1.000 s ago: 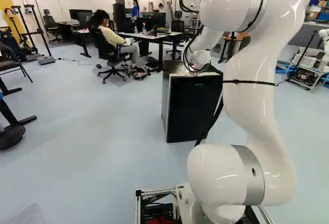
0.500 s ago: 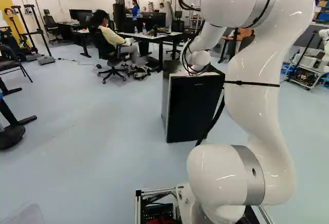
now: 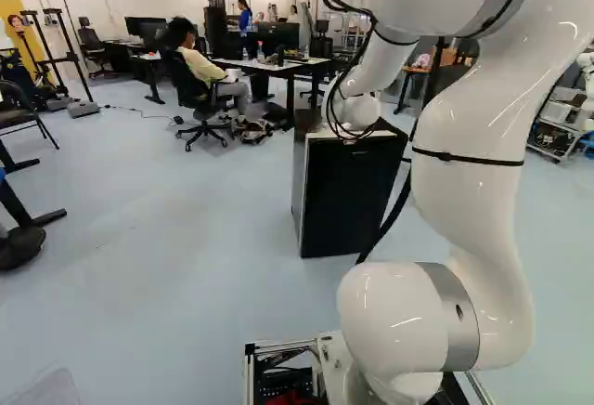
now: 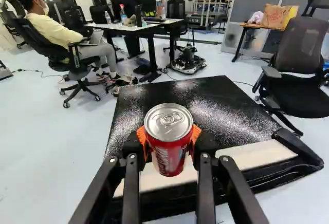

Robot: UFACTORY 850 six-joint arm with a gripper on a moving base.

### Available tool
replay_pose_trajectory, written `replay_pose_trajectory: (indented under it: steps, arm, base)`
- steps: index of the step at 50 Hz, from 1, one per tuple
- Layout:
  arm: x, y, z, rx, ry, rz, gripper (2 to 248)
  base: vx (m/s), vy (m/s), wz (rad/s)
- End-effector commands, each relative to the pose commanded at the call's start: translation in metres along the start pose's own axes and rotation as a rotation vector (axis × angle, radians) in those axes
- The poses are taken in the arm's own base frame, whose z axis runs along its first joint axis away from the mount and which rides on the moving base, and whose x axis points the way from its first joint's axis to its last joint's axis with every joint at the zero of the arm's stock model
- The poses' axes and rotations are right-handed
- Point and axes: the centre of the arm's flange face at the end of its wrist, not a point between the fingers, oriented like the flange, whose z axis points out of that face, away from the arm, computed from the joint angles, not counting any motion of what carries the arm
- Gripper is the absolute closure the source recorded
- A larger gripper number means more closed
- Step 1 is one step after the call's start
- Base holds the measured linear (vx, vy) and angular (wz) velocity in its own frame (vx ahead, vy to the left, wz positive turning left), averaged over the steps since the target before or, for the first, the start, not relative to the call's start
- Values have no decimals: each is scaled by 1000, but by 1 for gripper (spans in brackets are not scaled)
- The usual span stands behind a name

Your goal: Grab a drink from the fridge

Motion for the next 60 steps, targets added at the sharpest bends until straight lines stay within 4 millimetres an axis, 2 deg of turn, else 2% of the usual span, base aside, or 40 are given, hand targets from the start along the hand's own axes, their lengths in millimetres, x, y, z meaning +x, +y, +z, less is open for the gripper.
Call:
replay_pose_trajectory:
  steps: [18,40,60]
  arm:
    - [-24,-15,-55,31,-1,-13,150]
    - [-67,-30,-132,76,-3,-31,150]
    - [-103,-35,-186,107,-5,-44,150]
  base:
    - [0,0,0]
    - [0,0,0]
    - [0,0,0]
